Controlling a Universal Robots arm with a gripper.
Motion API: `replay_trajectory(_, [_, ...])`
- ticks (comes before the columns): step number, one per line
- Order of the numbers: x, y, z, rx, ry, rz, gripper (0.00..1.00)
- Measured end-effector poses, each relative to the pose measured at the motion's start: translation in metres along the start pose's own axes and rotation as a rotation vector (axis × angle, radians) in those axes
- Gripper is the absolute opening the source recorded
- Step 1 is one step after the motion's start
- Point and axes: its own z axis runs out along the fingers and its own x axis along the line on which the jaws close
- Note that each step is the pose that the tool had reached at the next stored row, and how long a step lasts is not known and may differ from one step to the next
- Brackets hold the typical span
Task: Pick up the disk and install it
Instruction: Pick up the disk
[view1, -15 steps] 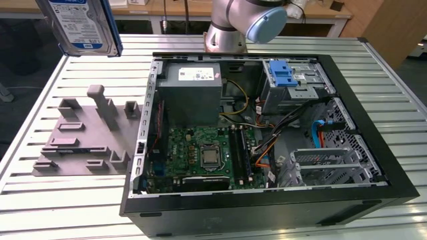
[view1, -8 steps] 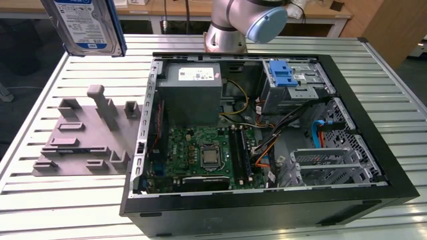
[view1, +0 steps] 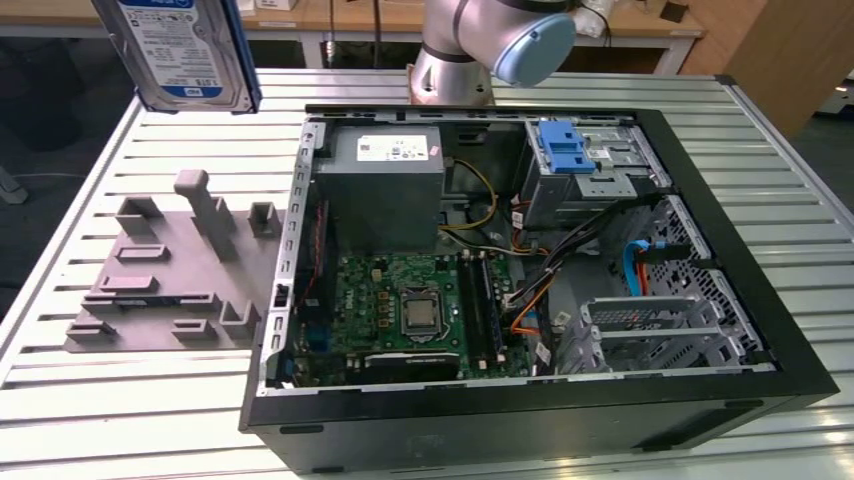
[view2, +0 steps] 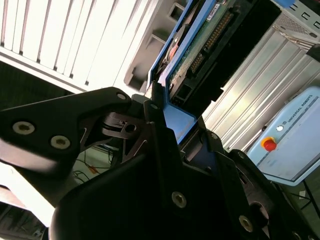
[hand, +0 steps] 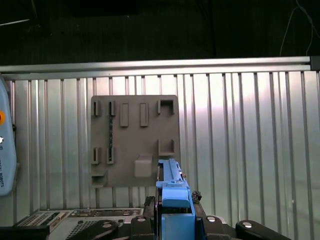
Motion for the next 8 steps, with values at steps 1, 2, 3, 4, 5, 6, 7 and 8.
replay_trajectory(1, [0.0,-0.0009,0.0,0.0,0.0,0.0,0.36])
replay_trajectory(2, [-0.0001,-0.0018,0.0,0.0001,0.0,0.0,0.36])
replay_trajectory(3, [-0.0001,-0.0027,-0.0001,0.0,0.0,0.0,0.36])
replay_trajectory(4, [-0.0002,-0.0036,-0.0001,-0.0001,0.0,0.0,0.36])
replay_trajectory(5, [-0.0002,-0.0045,-0.0001,0.0,0.0,0.0,0.36])
replay_trajectory(6, [-0.0002,-0.0055,-0.0001,0.0,0.0,0.0,0.36])
replay_trajectory(7, [-0.0003,-0.0064,-0.0001,0.0,0.0,0.0,0.36])
replay_trajectory(8, [-0.0004,-0.0075,-0.0002,0.0,0.0,0.0,0.36])
